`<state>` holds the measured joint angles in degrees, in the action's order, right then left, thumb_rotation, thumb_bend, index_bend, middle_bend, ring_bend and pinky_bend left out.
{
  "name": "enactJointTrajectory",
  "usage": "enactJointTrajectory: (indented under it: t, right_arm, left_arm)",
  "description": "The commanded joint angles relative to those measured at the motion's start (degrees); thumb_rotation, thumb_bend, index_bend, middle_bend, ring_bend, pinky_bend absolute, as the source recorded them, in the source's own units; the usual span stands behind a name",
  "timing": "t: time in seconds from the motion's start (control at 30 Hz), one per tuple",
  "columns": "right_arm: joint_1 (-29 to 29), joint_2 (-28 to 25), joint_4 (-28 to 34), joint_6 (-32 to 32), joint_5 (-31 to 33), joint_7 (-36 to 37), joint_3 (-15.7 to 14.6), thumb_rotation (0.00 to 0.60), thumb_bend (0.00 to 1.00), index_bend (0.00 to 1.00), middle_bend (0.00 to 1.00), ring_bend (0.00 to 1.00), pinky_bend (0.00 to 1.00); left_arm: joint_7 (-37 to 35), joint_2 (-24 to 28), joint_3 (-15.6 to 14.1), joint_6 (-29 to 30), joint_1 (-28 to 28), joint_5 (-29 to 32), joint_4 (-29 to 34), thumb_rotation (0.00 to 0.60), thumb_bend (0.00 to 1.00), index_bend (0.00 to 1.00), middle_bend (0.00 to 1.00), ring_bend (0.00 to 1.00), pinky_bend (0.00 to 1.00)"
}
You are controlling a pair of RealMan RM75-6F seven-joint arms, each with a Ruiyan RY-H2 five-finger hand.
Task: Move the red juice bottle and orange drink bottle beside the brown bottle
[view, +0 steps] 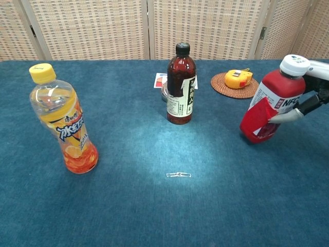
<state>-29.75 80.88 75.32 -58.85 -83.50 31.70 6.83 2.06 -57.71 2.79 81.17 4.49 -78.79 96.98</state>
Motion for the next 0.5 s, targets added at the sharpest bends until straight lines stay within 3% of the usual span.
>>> enactJointTrajectory:
  t: [0.03,0.5]
  right_arm:
    - [-0.16,0.71,-1.06,-0.64,0.57,0.23,0.79,0.600,0.05,0.45,0.53,0.47,0.64]
    - [-3.87,4.40,-7.49,2.52,4.15,2.55,4.48,0.600,0.05,0.45,0.53,0.47,0.64]
  left_arm:
    - [0.08,-0.02,-0.02,-0.13,0.02,0.08,-0.05,0.600,0.15,0.44,0.41,0.37,0.59]
    - [-0.18,0.04,0.23,-0.90,0.14,1.17,-0.60,0.600,0.15,0.45,0.41,0.37,0.59]
